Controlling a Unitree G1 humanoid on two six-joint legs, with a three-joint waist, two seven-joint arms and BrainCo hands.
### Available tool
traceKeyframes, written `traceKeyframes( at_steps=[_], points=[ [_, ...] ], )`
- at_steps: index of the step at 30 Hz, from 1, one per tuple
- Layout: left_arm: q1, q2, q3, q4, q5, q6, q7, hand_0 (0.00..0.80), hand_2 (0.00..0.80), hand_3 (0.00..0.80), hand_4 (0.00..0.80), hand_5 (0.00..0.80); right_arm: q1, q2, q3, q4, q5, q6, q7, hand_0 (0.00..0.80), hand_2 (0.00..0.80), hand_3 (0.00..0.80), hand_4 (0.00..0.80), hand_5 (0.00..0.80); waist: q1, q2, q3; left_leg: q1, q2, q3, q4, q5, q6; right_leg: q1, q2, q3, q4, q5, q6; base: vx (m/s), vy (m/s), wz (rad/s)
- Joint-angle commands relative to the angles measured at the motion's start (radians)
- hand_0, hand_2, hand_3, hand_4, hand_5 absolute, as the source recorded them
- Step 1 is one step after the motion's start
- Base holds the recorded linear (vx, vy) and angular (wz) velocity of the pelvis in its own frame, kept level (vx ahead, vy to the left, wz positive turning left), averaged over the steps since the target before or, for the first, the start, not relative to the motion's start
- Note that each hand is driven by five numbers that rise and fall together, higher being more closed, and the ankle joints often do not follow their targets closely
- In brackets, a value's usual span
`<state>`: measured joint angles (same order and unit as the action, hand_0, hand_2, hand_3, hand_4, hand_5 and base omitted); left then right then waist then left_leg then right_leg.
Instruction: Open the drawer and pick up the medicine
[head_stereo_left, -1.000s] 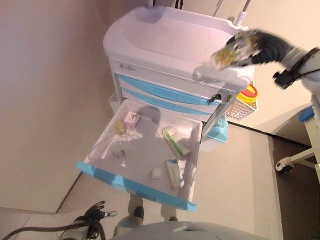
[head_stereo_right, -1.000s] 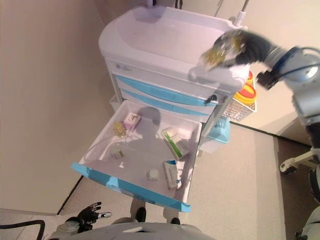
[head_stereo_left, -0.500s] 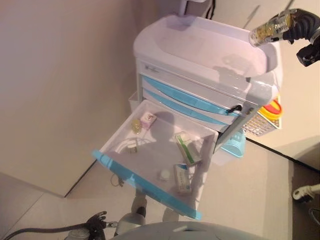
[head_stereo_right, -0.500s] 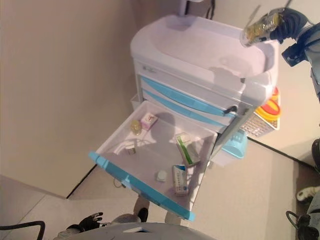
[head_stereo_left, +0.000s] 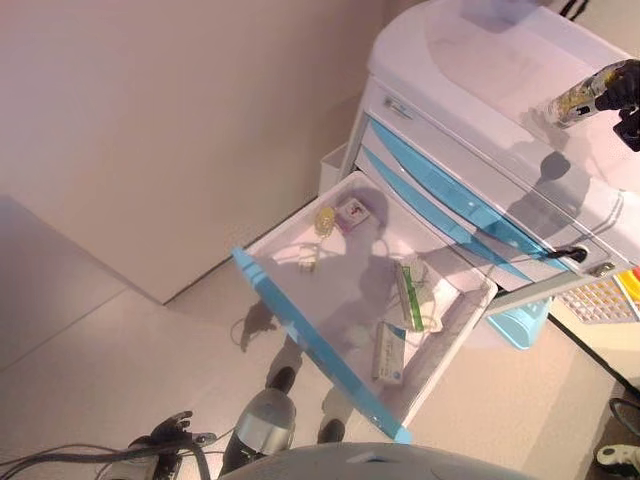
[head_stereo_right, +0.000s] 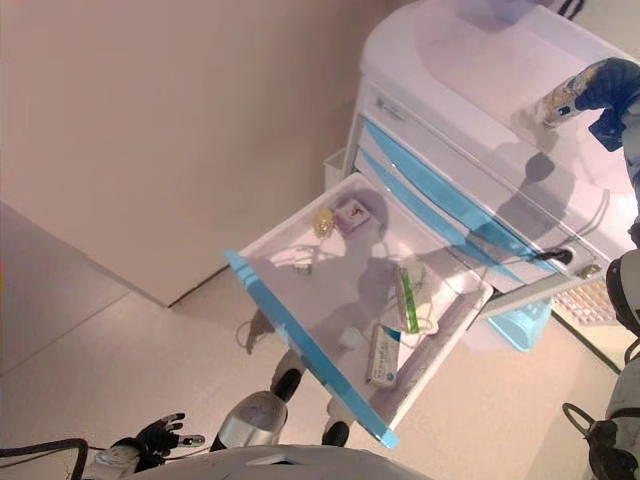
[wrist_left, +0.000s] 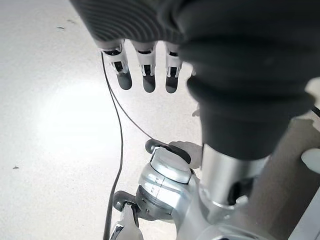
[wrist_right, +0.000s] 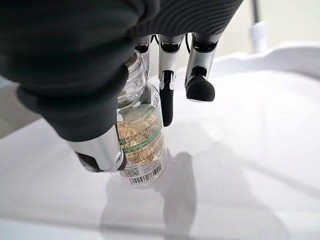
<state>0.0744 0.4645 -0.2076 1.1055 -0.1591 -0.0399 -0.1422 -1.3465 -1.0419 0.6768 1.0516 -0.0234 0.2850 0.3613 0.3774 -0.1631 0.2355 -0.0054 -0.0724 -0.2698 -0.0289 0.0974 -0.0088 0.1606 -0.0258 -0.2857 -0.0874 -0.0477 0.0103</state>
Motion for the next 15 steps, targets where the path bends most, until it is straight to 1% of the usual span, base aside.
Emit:
traceKeyframes(
  at_steps=[1,6,15],
  points=[
    [0.038,0.065,0.011,-0.029,-0.021,0.001,0.002,0.0,0.0,0.0,0.0,0.0,-0.123,-0.032,0.085,0.009,-0.054,0.015,0.044,0.8,0.8,0.8,0.8,0.8,0.003,-0.032,-0.021,0.019,-0.039,-0.005,0.052,-0.151,0.039,-0.056,-0.005,0.016,0.112,-0.006,0.039,-0.006,-0.023,0.13],
    [0.034,0.076,0.021,-0.045,-0.02,-0.008,0.002,0.0,0.0,0.0,0.0,0.0,-0.111,-0.028,0.095,0.016,-0.08,0.015,0.121,0.8,0.8,0.8,0.8,0.8,0.007,-0.043,-0.01,0.015,-0.035,-0.006,0.038,-0.144,0.036,-0.063,0.001,0.018,0.106,-0.005,0.04,-0.002,-0.006,0.01],
    [0.043,0.082,0.031,-0.087,-0.024,-0.012,0.003,0.0,0.0,0.0,0.0,0.0,-0.093,-0.04,0.093,0.003,-0.094,0.005,0.177,0.8,0.8,0.8,0.8,0.8,0.001,-0.054,-0.014,0.022,-0.03,0.0,0.026,-0.137,0.032,-0.069,0.006,0.021,0.107,-0.004,0.04,0.0,0.0,0.0]
  ],
)
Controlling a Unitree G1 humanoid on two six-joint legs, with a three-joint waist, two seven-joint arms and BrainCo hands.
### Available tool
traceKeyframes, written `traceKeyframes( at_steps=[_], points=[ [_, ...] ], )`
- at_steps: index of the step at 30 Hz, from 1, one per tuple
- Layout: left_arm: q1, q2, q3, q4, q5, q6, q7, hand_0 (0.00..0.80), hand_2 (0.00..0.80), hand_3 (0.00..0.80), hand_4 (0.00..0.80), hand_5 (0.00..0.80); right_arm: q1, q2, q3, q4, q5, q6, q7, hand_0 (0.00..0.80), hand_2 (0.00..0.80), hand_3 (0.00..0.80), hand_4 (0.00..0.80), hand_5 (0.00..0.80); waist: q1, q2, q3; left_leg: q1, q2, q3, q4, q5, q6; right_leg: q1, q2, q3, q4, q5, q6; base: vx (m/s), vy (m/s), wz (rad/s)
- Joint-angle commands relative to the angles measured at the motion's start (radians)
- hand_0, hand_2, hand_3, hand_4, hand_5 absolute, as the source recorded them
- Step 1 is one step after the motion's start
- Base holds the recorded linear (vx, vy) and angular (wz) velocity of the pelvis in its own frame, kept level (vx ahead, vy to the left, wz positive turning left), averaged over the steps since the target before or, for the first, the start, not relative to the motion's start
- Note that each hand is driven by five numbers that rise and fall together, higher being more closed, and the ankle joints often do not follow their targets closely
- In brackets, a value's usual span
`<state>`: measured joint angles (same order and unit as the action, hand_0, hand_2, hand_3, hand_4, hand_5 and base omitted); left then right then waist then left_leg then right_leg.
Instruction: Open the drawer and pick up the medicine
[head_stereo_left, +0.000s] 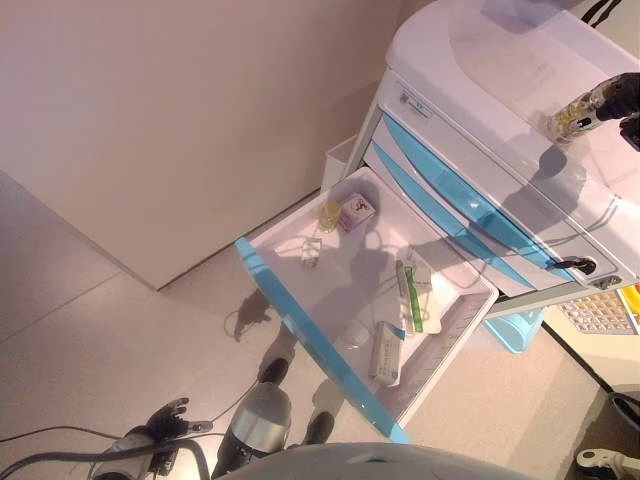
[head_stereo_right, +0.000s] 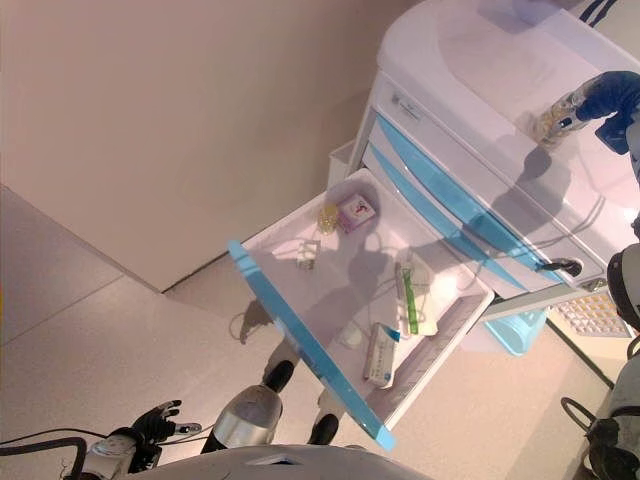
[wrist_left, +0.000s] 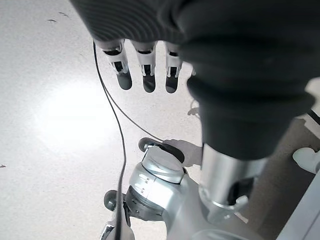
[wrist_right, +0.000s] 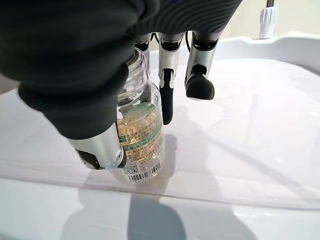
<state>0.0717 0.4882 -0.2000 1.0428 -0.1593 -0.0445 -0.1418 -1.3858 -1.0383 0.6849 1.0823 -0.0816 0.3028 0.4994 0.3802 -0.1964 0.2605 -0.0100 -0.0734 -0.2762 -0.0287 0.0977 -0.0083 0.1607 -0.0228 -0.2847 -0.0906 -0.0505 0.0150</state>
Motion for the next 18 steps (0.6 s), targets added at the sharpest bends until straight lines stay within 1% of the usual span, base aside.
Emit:
traceKeyframes(
  at_steps=[1,2,3,6,10,14,18],
  points=[
    [0.046,0.058,0.022,-0.026,-0.025,-0.006,0.004,0.0,0.0,0.0,0.0,0.0,-0.048,-0.043,0.082,-0.028,-0.036,-0.016,0.04,0.687,0.687,0.687,0.687,0.687,-0.003,-0.021,-0.039,0.026,-0.028,0.008,0.026,-0.137,0.031,-0.069,0.003,0.021,0.111,0.0,0.035,0.0,0.0,0.0],
    [0.048,0.058,0.023,-0.027,-0.022,-0.008,0.003,0.0,0.0,0.0,0.0,0.0,-0.044,-0.043,0.079,-0.025,-0.039,-0.025,0.035,0.289,0.289,0.289,0.289,0.289,-0.002,-0.022,-0.038,0.027,-0.028,0.008,0.026,-0.136,0.03,-0.069,0.004,0.021,0.111,0.0,0.035,0.0,0.0,0.0],
    [0.05,0.058,0.021,-0.026,-0.022,-0.01,0.004,0.0,0.0,0.0,0.0,0.0,-0.042,-0.042,0.078,-0.023,-0.038,-0.029,0.027,0.0,0.0,0.0,0.0,0.0,-0.001,-0.023,-0.038,0.028,-0.027,0.008,0.026,-0.136,0.029,-0.068,0.005,0.021,0.111,0.001,0.035,0.0,0.0,0.0],
    [0.055,0.06,0.024,-0.028,-0.017,-0.004,0.002,0.0,0.0,0.0,0.0,0.0,-0.039,-0.042,0.075,-0.026,-0.034,-0.029,0.022,0.0,0.0,0.0,0.0,0.0,0.0,-0.023,-0.038,0.03,-0.025,0.011,0.026,-0.136,0.028,-0.067,0.005,0.022,0.11,0.002,0.034,0.0,0.0,0.0],
    [0.056,0.061,0.022,-0.023,-0.015,0.0,0.001,0.0,0.0,0.0,0.0,0.0,-0.042,-0.04,0.068,-0.021,-0.016,-0.031,-0.033,0.0,0.0,0.0,0.0,0.0,0.0,-0.023,-0.037,0.028,-0.024,0.014,0.027,-0.135,0.028,-0.069,0.006,0.024,0.109,0.004,0.035,0.0,0.0,0.0],
    [0.06,0.057,0.024,-0.011,-0.009,0.0,0.005,0.0,0.0,0.0,0.0,0.0,-0.045,-0.049,0.05,-0.04,0.06,-0.036,-0.151,0.0,0.0,0.0,0.0,0.0,-0.005,-0.024,-0.04,0.033,-0.024,0.018,0.027,-0.137,0.029,-0.068,0.006,0.03,0.104,0.011,0.039,0.0,0.0,0.0],
    [0.071,0.051,0.025,0.006,-0.002,-0.01,0.003,0.0,0.0,0.0,0.0,0.0,-0.05,-0.069,0.019,-0.061,0.135,-0.066,-0.265,0.0,0.0,0.0,0.0,0.0,-0.016,-0.021,-0.052,0.039,-0.024,0.032,0.035,-0.146,0.032,-0.065,0.001,0.037,0.104,0.013,0.044,0.008,0.011,-0.02]
  ],
)
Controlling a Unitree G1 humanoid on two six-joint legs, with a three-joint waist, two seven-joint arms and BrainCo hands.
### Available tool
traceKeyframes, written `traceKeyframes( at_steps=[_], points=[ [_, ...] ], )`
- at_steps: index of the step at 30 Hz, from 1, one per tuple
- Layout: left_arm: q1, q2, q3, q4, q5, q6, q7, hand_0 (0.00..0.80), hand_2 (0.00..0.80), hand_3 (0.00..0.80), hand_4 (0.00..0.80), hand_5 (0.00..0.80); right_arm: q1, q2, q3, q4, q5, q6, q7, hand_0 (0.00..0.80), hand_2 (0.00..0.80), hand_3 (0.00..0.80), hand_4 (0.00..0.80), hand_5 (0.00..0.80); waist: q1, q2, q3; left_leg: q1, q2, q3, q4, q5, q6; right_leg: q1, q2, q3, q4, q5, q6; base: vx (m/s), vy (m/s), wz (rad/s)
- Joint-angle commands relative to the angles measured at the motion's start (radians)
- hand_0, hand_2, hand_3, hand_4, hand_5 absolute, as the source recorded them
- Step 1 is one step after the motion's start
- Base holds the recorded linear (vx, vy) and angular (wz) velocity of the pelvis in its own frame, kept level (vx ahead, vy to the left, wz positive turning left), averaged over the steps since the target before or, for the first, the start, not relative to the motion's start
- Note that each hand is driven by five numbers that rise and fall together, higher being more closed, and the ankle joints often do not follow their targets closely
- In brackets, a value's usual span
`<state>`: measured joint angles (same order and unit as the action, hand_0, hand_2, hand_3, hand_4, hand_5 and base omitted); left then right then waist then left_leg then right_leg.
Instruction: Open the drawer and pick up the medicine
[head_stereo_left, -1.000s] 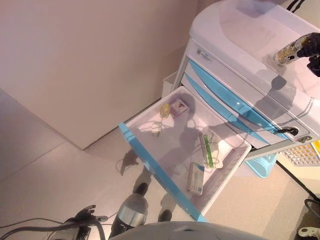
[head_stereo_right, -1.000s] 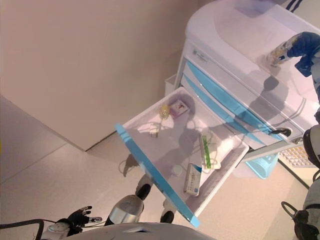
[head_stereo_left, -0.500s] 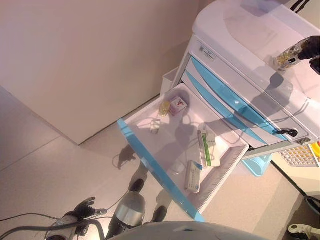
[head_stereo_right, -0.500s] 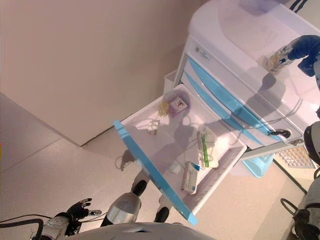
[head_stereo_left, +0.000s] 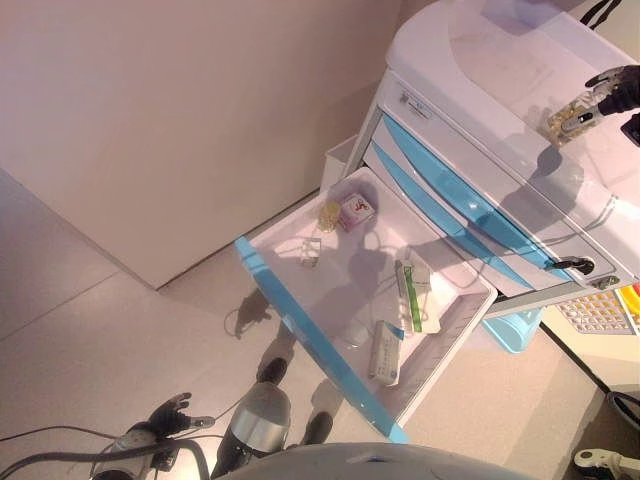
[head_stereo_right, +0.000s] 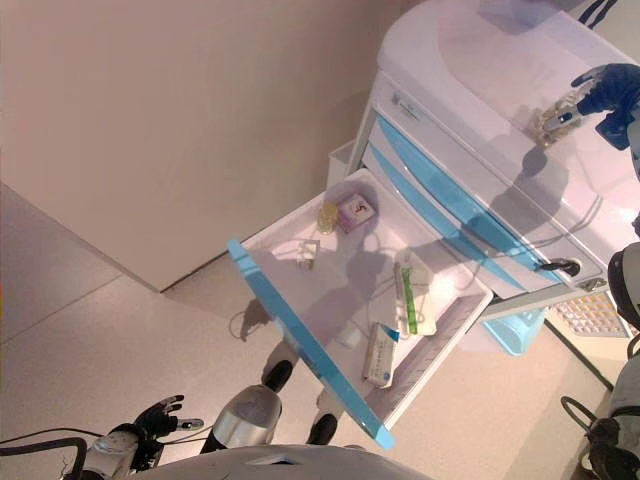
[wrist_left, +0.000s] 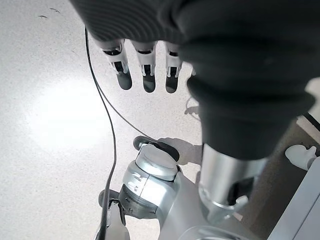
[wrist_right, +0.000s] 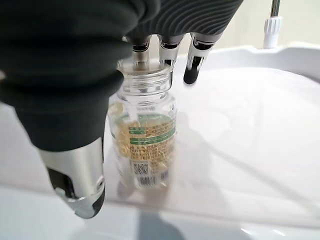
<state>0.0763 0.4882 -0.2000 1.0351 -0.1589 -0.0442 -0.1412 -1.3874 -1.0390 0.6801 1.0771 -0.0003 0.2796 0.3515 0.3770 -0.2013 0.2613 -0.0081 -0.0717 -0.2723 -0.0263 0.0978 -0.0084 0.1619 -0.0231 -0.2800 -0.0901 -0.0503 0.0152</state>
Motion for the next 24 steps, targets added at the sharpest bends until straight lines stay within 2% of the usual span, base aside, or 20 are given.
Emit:
traceKeyframes(
  at_steps=[1,10,14,17,21,24],
  points=[
    [0.067,0.048,0.023,0.015,0.0,-0.011,0.003,0.0,0.0,0.0,0.0,0.0,-0.043,-0.072,0.012,-0.064,0.07,-0.054,-0.142,0.0,0.0,0.0,0.0,0.0,-0.016,-0.015,-0.055,0.039,-0.026,0.032,0.035,-0.148,0.032,-0.066,0.0,0.035,0.104,0.014,0.045,0.012,0.02,-0.05],
    [0.077,0.031,0.017,0.028,0.042,-0.011,-0.008,0.0,0.0,0.0,0.0,0.0,0.032,-0.122,-0.11,-0.176,0.275,-0.15,-0.252,0.0,0.0,0.0,0.0,0.0,-0.066,0.002,-0.094,0.068,-0.029,0.072,0.044,-0.176,0.044,-0.057,-0.012,0.079,0.105,0.017,0.061,0.0,0.016,-0.13],
    [0.07,0.022,0.003,0.039,0.05,-0.015,-0.018,0.0,0.0,0.0,0.0,0.0,0.072,-0.143,-0.188,-0.234,0.412,-0.227,-0.305,0.0,0.0,0.0,0.0,0.0,-0.107,0.021,-0.118,0.089,-0.028,0.107,0.035,-0.185,0.049,-0.054,-0.019,0.102,0.103,0.02,0.071,-0.048,0.016,-0.25],
    [0.06,0.015,-0.022,0.045,0.05,-0.018,-0.024,0.0,0.0,0.0,0.0,0.0,0.084,-0.153,-0.238,-0.248,0.495,-0.279,-0.404,0.0,0.0,0.0,0.0,0.0,-0.132,0.037,-0.132,0.097,-0.026,0.136,0.033,-0.191,0.052,-0.054,-0.024,0.117,0.103,0.022,0.077,-0.076,0.016,-0.26],
    [0.054,0.004,-0.048,0.046,0.075,-0.011,-0.043,0.0,0.0,0.0,0.0,0.0,0.118,-0.173,-0.359,-0.243,0.592,-0.338,-0.642,0.0,0.0,0.0,0.0,0.0,-0.168,0.063,-0.149,0.105,-0.026,0.175,0.035,-0.206,0.057,-0.06,-0.029,0.139,0.102,0.026,0.086,-0.093,0.005,-0.27],
    [0.051,-0.006,-0.071,0.04,0.098,0.005,-0.051,0.0,0.0,0.0,0.0,0.0,0.183,-0.165,-0.462,-0.262,0.653,-0.347,-0.729,0.0,0.0,0.0,0.0,0.0,-0.194,0.08,-0.153,0.106,-0.026,0.201,0.051,-0.221,0.059,-0.067,-0.031,0.163,0.1,0.031,0.089,-0.108,-0.016,-0.33]
  ],
)
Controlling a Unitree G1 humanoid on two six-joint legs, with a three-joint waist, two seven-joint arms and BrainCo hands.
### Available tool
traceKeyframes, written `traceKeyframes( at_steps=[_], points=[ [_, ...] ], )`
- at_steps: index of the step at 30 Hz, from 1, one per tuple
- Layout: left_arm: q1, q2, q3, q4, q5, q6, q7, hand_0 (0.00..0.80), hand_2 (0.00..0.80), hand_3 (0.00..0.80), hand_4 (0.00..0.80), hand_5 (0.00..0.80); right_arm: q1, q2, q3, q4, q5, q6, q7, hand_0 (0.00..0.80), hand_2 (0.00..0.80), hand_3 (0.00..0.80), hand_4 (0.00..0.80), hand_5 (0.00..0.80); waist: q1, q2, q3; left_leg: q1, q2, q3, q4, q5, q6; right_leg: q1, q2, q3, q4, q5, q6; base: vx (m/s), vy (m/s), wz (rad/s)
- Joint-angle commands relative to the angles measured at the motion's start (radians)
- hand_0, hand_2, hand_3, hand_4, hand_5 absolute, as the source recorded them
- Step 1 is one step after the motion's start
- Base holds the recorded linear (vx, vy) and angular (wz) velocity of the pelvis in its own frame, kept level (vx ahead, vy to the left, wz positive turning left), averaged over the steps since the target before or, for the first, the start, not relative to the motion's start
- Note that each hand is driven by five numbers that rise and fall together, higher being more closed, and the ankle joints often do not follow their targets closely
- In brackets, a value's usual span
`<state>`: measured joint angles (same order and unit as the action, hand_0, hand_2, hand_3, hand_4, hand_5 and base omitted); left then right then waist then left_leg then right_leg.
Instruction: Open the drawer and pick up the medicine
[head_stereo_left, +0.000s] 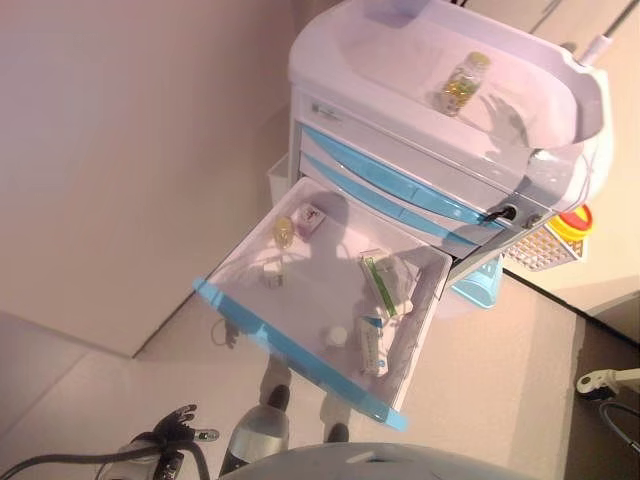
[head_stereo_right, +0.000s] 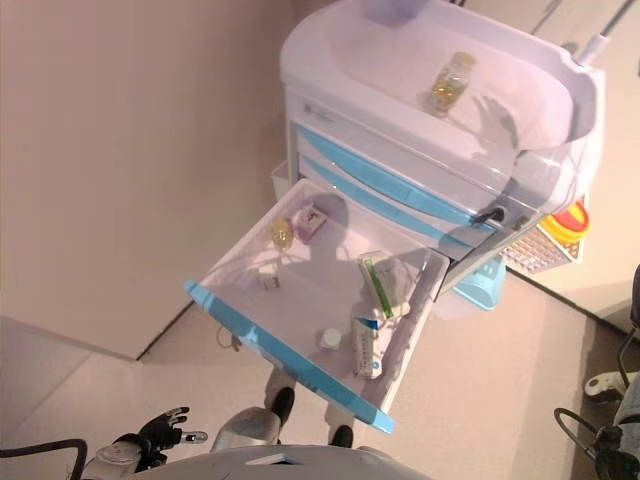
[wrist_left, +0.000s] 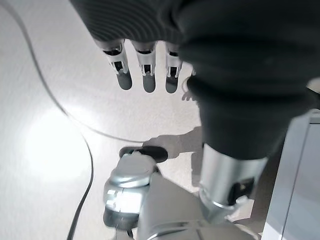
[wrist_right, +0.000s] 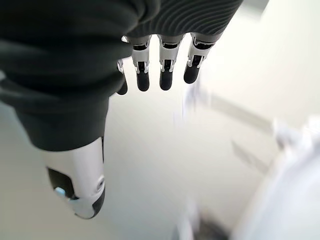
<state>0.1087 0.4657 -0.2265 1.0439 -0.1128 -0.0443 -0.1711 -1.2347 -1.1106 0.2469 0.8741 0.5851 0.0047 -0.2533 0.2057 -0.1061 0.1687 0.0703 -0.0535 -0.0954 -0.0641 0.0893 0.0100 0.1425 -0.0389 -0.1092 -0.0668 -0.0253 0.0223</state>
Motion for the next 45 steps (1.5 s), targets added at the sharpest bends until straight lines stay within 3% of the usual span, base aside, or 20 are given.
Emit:
traceKeyframes(
  at_steps=[1,5,8,14,17,24,34,41,45],
  points=[
    [0.017,0.014,-0.052,0.031,0.061,0.008,-0.023,0.0,0.0,0.0,0.0,0.0,0.069,-0.088,-0.067,-0.07,0.048,-0.081,-0.144,0.0,0.0,0.0,0.0,0.0,-0.033,-0.011,-0.06,0.021,-0.046,0.033,0.094,-0.208,0.041,-0.055,-0.016,0.001,0.074,0.017,0.082,-0.093,-0.018,-0.4],
    [0.009,0.0,-0.075,0.029,0.08,0.009,-0.025,0.0,0.0,0.0,0.0,0.0,0.321,-0.017,-0.233,-0.169,0.005,-0.096,-0.133,0.0,0.0,0.0,0.0,0.0,-0.073,0.008,-0.064,0.017,-0.042,0.068,0.101,-0.213,0.043,-0.069,-0.014,0.038,0.061,0.03,0.085,-0.119,-0.019,-0.48],
    [-0.018,-0.017,-0.091,0.031,0.074,-0.002,-0.018,0.0,0.0,0.0,0.0,0.0,0.555,0.109,-0.349,-0.278,-0.047,-0.1,-0.112,0.0,0.0,0.0,0.0,0.0,-0.121,0.031,-0.06,0.017,-0.034,0.103,0.093,-0.21,0.045,-0.084,-0.012,0.07,0.056,0.04,0.088,-0.084,-0.007,-0.59],
    [-0.1,-0.048,-0.117,0.033,0.03,-0.004,-0.011,0.0,0.0,0.0,0.0,0.0,0.865,0.345,-0.396,-0.418,-0.21,-0.173,-0.127,0.0,0.0,0.0,0.0,0.0,-0.202,0.068,-0.042,0.011,-0.026,0.172,0.099,-0.226,0.05,-0.117,-0.01,0.118,0.063,0.037,0.09,-0.049,0.013,-0.52],
    [-0.132,-0.064,-0.125,0.02,0.046,-0.008,-0.003,0.0,0.0,0.0,0.0,0.0,0.988,0.444,-0.374,-0.436,-0.275,-0.216,-0.141,0.0,0.0,0.0,0.0,0.0,-0.237,0.084,-0.021,0.0,-0.026,0.202,0.106,-0.229,0.053,-0.138,-0.012,0.134,0.069,0.038,0.091,-0.043,0.012,-0.39],
    [-0.182,-0.057,-0.171,-0.076,0.069,0.006,0.0,0.0,0.0,0.0,0.0,0.0,1.092,0.545,-0.304,-0.354,-0.317,-0.247,-0.105,0.0,0.0,0.0,0.0,0.0,-0.278,0.109,0.051,-0.058,-0.02,0.24,0.139,-0.226,0.055,-0.201,-0.017,0.146,0.105,0.036,0.093,-0.098,0.006,-0.27],
    [-0.269,0.011,-0.208,-0.254,0.018,-0.003,0.04,0.0,0.0,0.0,0.0,0.0,1.107,0.658,-0.182,-0.032,-0.329,-0.265,-0.089,0.0,0.0,0.0,0.0,0.0,-0.28,0.134,0.205,-0.238,-0.019,0.25,0.241,-0.205,0.055,-0.331,-0.018,0.131,0.178,0.031,0.067,-0.126,-0.014,-0.07],
    [-0.342,0.115,-0.188,-0.389,-0.044,-0.005,0.026,0.0,0.0,0.0,0.0,0.0,1.09,0.631,-0.037,-0.007,-0.46,-0.199,-0.031,0.0,0.0,0.0,0.0,0.0,-0.276,0.141,0.301,-0.395,-0.02,0.243,0.384,-0.205,0.056,-0.48,-0.013,0.102,0.318,0.004,0.028,-0.052,0.0,-0.09],
    [-0.416,0.201,-0.15,-0.494,-0.057,0.029,0.037,0.0,0.0,0.0,0.0,0.0,1.083,0.606,-0.004,-0.022,-0.467,-0.189,-0.006,0.0,0.0,0.0,0.0,0.0,-0.282,0.145,0.335,-0.47,-0.026,0.243,0.491,-0.238,0.06,-0.56,-0.006,0.098,0.412,-0.027,0.007,-0.009,0.052,0.03]
  ],
)
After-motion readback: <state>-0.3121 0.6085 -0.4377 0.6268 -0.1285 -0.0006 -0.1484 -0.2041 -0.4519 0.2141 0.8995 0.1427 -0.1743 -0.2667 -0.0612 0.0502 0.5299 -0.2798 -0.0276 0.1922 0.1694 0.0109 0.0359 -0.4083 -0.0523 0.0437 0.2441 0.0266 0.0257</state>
